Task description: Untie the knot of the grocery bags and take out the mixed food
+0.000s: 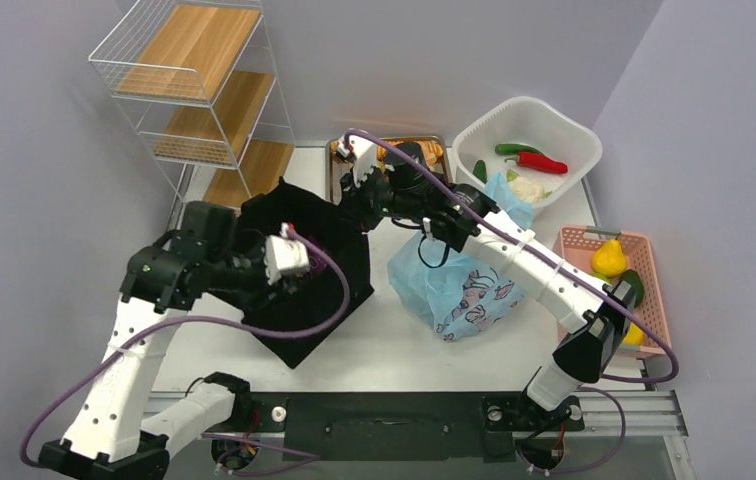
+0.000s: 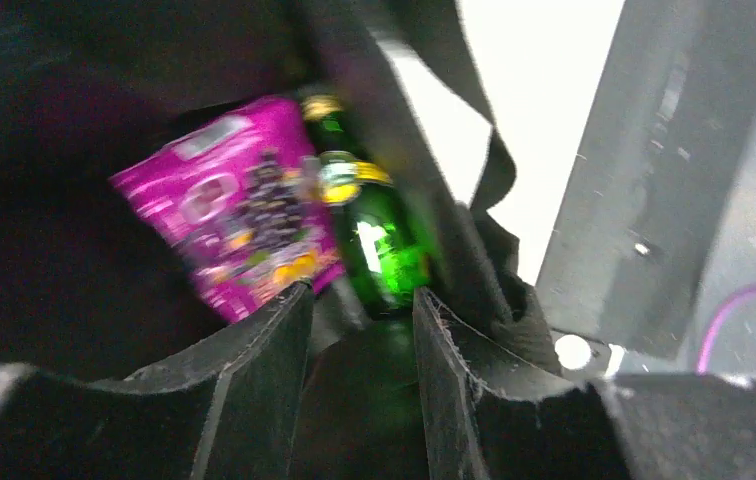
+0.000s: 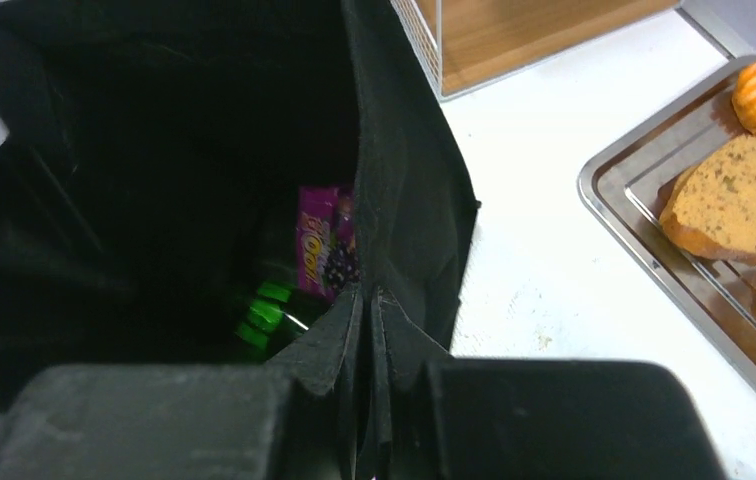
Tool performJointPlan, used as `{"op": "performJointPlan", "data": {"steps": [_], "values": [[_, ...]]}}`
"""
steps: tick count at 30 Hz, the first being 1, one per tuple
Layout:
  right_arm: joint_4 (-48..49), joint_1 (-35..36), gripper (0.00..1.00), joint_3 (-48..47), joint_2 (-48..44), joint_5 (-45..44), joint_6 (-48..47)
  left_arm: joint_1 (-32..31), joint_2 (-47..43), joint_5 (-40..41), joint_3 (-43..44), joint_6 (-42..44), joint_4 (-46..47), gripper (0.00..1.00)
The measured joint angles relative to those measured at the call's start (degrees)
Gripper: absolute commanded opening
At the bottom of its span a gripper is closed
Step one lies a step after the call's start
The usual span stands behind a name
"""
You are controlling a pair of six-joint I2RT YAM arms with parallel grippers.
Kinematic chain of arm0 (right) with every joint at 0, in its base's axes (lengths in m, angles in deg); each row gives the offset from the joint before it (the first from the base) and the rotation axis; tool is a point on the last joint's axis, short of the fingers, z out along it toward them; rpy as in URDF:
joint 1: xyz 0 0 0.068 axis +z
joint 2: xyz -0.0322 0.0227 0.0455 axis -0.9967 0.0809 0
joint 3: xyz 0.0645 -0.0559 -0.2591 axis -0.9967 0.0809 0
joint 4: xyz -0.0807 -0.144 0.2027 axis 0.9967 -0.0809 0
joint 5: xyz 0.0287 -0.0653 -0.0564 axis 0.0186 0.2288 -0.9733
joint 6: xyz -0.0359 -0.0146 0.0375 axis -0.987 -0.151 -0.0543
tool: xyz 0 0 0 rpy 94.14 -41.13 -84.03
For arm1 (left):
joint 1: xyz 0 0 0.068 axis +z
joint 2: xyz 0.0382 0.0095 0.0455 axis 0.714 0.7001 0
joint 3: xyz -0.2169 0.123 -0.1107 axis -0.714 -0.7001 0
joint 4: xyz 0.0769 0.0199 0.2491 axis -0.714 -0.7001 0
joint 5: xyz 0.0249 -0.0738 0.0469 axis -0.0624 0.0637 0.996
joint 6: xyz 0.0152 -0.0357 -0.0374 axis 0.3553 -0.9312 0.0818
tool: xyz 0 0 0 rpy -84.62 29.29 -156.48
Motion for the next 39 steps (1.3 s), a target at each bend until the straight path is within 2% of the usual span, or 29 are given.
{"op": "performJointPlan", "data": {"steps": [3,6,9,13,16,20,22,29,31,34,39], "values": [[-1.4,0.0,0.0,-2.8,0.1,1.2,-0.4,-11.2,-1.7,0.4,-3.6,1.3,-1.2,0.44],[-3.1,0.1,0.0,-6.5,0.2,2.8,-0.9,-22.9,-2.8,1.6,-3.6,-0.1,1.4,0.47],[-2.5,0.1,0.0,-8.8,0.0,3.6,-2.4,-28.4,-2.2,2.1,-2.6,-2.2,3.0,0.5],[-1.3,0.4,0.0,-6.9,-2.1,4.3,-6.2,-29.2,-2.7,7.0,-3.5,-6.1,7.3,0.53],[-0.3,1.1,0.0,-2.0,-6.3,4.3,-10.0,-28.7,-7.9,13.5,-8.7,-9.6,13.9,0.53],[-0.1,4.3,0.0,0.3,-10.0,4.4,-13.8,-28.5,-13.8,19.2,-12.9,-10.3,16.0,0.53],[0.0,5.7,0.0,1.2,-11.0,4.2,-14.9,-28.4,-14.4,20.4,-13.2,-8.1,14.9,0.61],[0.9,7.0,0.0,2.0,-11.5,2.9,-15.3,-29.1,-14.1,20.3,-19.4,3.3,3.0,0.64],[1.1,7.0,0.0,2.1,-11.4,3.0,-15.0,-29.2,-13.4,20.6,-19.7,5.6,2.2,0.64],[1.6,7.2,0.0,2.3,-11.4,2.9,-14.2,-29.2,-12.6,22.6,-19.7,7.5,5.8,0.65],[2.1,7.2,0.0,2.6,-11.4,3.1,-12.8,-29.2,-9.8,26.3,-19.8,9.9,18.2,0.66]]}}
